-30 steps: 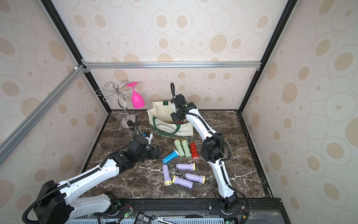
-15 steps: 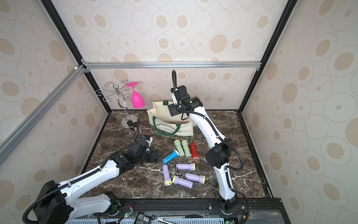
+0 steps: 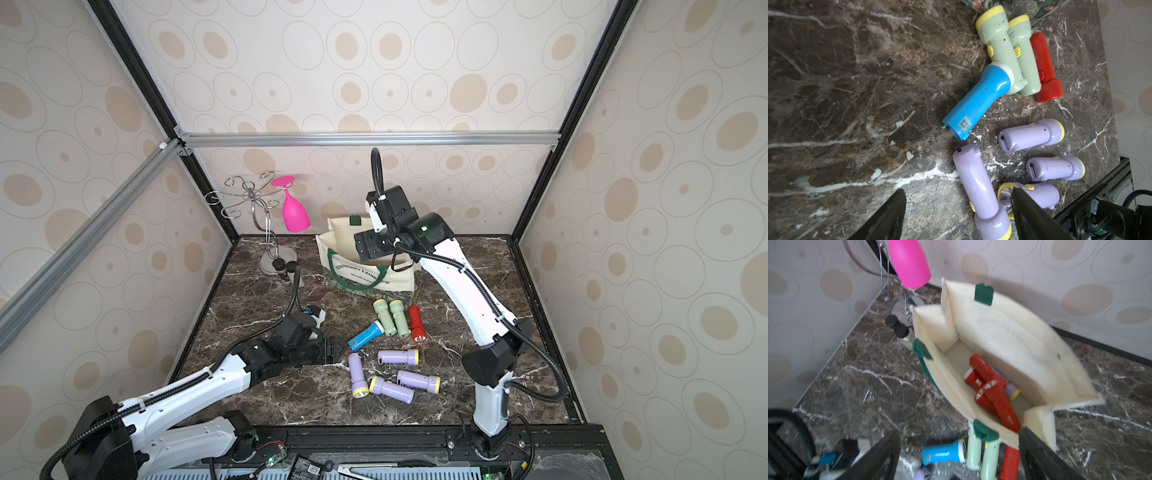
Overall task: Put the flashlights into the tote bags
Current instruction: Place the flashlight in the canvas bag, then pick up the flashlight from the center of the board.
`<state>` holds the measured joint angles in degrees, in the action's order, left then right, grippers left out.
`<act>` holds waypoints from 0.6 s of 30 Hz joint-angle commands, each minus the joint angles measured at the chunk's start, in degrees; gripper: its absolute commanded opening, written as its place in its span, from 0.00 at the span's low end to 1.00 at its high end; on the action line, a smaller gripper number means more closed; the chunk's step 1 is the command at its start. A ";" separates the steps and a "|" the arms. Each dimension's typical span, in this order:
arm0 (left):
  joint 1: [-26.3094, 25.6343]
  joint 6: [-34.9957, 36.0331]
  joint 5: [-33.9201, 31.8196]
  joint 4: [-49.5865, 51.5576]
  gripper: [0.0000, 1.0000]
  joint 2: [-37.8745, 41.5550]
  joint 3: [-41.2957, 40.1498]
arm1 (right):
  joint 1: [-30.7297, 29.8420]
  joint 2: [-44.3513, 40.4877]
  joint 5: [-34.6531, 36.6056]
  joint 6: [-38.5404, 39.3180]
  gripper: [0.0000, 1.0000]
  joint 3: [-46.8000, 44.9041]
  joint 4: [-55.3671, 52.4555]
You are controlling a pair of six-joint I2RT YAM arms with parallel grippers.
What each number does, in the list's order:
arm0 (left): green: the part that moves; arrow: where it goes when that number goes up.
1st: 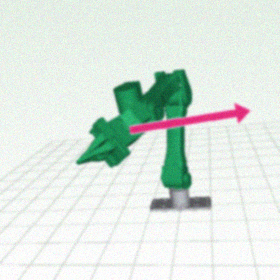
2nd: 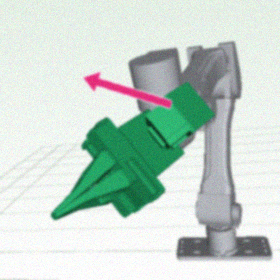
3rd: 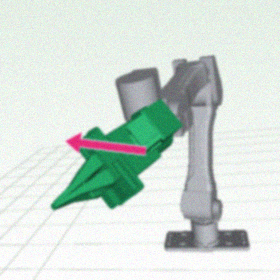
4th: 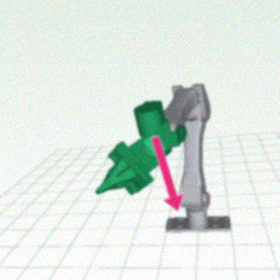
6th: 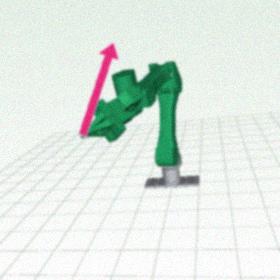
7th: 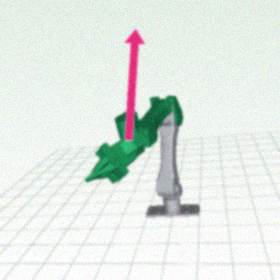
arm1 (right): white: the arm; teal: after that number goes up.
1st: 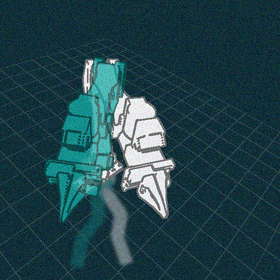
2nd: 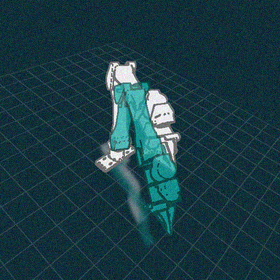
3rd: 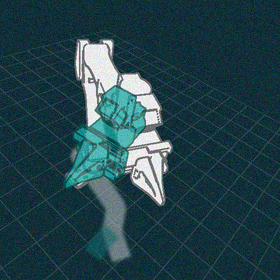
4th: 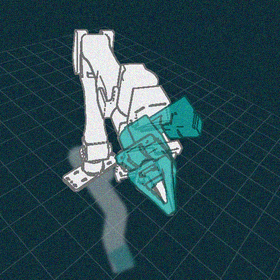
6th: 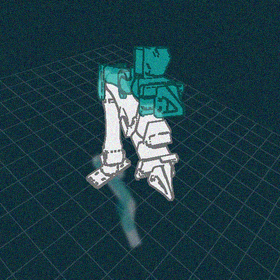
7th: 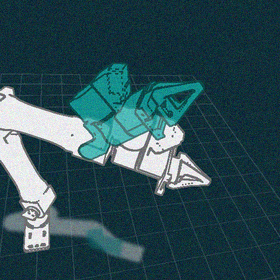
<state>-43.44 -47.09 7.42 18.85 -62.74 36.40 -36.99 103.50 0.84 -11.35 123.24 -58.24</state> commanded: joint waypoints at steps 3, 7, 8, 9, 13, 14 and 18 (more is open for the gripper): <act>-5.94 -11.97 -2.33 0.05 0.79 -0.85 -0.30 | -0.26 -13.13 -3.44 -0.82 0.95 -17.46 4.86; -12.90 -18.58 -6.76 -0.32 0.79 -3.93 0.83 | -0.27 -20.17 -6.36 -0.82 0.97 -26.79 7.05; -14.42 -20.10 -7.49 -0.14 0.78 -5.11 1.20 | -0.27 -21.40 -6.78 -0.70 0.97 -28.60 7.43; -16.17 -21.97 -8.63 0.15 0.79 -6.19 1.64 | -0.23 -22.74 -7.28 -0.55 0.98 -30.54 7.82; -21.83 -28.47 -12.09 0.90 0.79 -9.30 2.27 | -0.24 -25.72 -8.94 0.09 0.99 -34.63 7.51; -22.88 -29.64 -12.56 0.49 0.79 -10.19 2.27 | -0.20 -26.58 -9.45 0.20 0.99 -35.82 7.51; -24.88 -31.54 -13.43 -1.12 0.77 -14.15 2.82 | -0.09 -29.08 -12.58 0.65 1.00 -40.51 8.32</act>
<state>-67.13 -73.87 -2.46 18.33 -74.89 36.91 -37.17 76.23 -8.67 -11.44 84.97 -50.63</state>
